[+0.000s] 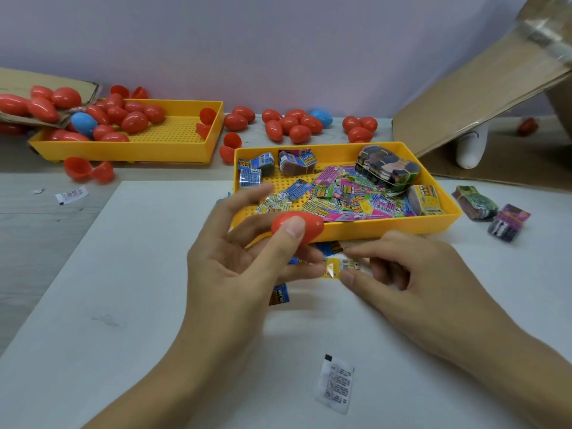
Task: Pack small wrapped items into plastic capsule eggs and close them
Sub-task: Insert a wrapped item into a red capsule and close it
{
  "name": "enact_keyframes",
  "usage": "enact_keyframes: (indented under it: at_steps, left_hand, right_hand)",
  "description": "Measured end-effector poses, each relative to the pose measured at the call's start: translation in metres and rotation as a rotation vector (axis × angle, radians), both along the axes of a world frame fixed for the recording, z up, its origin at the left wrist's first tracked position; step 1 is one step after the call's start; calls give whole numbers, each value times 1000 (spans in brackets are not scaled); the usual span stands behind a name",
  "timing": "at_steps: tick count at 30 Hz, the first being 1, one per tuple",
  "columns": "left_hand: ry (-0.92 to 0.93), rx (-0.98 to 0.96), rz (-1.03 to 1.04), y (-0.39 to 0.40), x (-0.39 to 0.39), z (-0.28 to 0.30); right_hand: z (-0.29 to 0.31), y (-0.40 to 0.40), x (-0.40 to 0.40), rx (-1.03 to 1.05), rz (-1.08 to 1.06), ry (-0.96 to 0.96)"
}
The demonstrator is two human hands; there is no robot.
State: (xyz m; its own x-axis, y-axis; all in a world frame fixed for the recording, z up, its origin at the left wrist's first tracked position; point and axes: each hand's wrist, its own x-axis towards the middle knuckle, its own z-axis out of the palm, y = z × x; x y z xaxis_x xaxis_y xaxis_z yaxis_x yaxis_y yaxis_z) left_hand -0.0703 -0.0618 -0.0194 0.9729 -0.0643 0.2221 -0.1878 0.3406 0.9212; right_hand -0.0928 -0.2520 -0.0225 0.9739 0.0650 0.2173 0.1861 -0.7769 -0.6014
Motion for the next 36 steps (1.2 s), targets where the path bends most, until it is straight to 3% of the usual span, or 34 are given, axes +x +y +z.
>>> enact_keyframes:
  at_steps: [4,11,16,22,27,32,36]
  left_hand:
    - [-25,59,-19,-1,0,-3]
    - [-31,188,-9,0,-1,-6]
    - [-46,251,-114,2,-4,-5]
    - [-200,394,-126,0,-9,0]
    - [-344,482,-108,0,-13,2]
    - [-326,525,-92,-2,-13,1]
    - [-330,533,-28,-3,-13,0]
  right_hand:
    - [4,-1,1,192,-22,37]
    - [17,3,-1,729,5,236]
    - [21,4,0,861,-40,493]
    - [23,2,0,1094,12,618]
    - [25,5,-4,1152,73,648]
    - [22,6,-6,1200,58,650]
    - [26,11,-9,1112,46,652]
